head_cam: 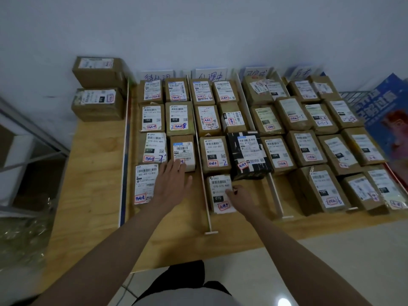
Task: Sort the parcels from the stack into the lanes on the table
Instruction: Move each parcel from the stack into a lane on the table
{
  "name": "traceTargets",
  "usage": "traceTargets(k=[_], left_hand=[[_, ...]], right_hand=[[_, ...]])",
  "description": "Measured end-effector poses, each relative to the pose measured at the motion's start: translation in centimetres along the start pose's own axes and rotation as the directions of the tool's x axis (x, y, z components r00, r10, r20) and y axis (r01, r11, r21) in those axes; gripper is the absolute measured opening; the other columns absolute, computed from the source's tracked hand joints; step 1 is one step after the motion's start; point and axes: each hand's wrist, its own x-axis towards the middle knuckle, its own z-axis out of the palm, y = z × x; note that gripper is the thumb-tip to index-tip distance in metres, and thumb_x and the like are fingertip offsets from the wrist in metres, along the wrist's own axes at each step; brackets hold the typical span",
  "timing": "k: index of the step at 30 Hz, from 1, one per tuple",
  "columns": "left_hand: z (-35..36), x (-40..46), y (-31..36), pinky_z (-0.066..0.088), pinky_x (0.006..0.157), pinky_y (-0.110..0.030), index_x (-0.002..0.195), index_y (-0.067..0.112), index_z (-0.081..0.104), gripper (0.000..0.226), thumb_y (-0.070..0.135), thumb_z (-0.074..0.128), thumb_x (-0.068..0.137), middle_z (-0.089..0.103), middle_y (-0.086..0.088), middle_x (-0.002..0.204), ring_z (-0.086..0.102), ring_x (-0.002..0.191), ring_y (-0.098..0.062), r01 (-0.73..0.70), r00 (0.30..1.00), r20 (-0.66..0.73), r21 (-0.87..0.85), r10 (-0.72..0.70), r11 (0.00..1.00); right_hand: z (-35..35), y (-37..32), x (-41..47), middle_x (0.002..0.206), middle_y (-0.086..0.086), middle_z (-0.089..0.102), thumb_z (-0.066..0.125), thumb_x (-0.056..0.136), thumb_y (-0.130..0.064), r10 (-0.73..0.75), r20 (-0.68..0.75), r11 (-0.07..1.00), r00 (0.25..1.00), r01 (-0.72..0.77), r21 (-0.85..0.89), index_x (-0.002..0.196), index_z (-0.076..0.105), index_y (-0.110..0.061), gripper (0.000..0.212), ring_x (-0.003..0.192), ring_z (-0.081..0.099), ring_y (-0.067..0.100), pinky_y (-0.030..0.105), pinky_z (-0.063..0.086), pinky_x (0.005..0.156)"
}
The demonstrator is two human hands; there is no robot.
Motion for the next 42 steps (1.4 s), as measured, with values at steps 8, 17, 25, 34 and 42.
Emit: traceTargets(k=[8, 17, 25, 34, 42], left_hand=[[-2.8, -4.6, -0.4, 0.021, 0.120, -0.045, 0.140, 0.013, 0.048, 0.052, 0.045, 0.038, 0.100, 0.046, -0.007, 0.146, 0.036, 0.138, -0.025, 0.052, 0.998, -0.043, 0.007, -0.052, 0.999], [-5.7, -11.6, -3.8, 0.021, 0.117, -0.042, 0.139, 0.011, 0.050, 0.053, 0.044, 0.042, 0.098, 0.045, -0.008, 0.148, 0.035, 0.140, -0.026, 0.140, 0.985, -0.107, 0.023, -0.137, 0.990], [-8.1, -15.8, -7.5, 0.015, 0.120, -0.043, 0.147, 0.015, 0.039, 0.056, 0.048, 0.031, 0.102, 0.036, -0.006, 0.153, 0.027, 0.143, -0.024, 0.247, 0.966, -0.101, 0.092, -0.237, 0.965], [-10.2, -15.5, -13.9, 0.019, 0.120, -0.045, 0.142, 0.016, 0.045, 0.056, 0.050, 0.034, 0.100, 0.039, -0.007, 0.152, 0.031, 0.142, -0.026, 0.359, 0.928, -0.142, 0.089, -0.345, 0.929], [-10.1, -11.6, -22.7, 0.019, 0.120, -0.045, 0.144, 0.015, 0.044, 0.056, 0.050, 0.037, 0.100, 0.039, -0.007, 0.152, 0.031, 0.143, -0.026, 0.405, 0.909, -0.120, 0.040, -0.398, 0.913]], right_hand=[[-1.7, -3.9, -5.5, 0.132, 0.005, 0.050, 0.049, 0.100, -0.029, -0.429, -0.260, 0.861, 0.865, 0.304, -0.408, 0.132, 0.050, -0.013, 0.036, 0.119, 0.050, 0.022, 0.041, 0.049, 0.098], [0.5, -7.2, -11.7, 0.149, 0.006, 0.041, 0.043, 0.102, -0.033, -0.602, -0.173, 0.697, 0.779, 0.408, -0.590, 0.143, 0.043, -0.018, 0.044, 0.140, 0.034, 0.025, 0.042, 0.027, 0.116], [3.6, -9.9, -14.0, 0.148, 0.003, 0.042, 0.042, 0.102, -0.034, -0.668, -0.120, 0.636, 0.734, 0.481, -0.604, 0.143, 0.042, -0.020, 0.044, 0.139, 0.035, 0.024, 0.043, 0.028, 0.116], [7.0, -16.3, -12.9, 0.145, 0.005, 0.046, 0.043, 0.101, -0.037, -0.730, -0.077, 0.569, 0.679, 0.542, -0.619, 0.144, 0.043, -0.019, 0.046, 0.136, 0.040, 0.026, 0.043, 0.032, 0.112], [12.3, -23.9, -8.2, 0.151, 0.004, 0.040, 0.043, 0.102, -0.033, -0.720, -0.032, 0.565, 0.693, 0.560, -0.606, 0.146, 0.038, -0.017, 0.048, 0.140, 0.036, 0.025, 0.042, 0.030, 0.114]])
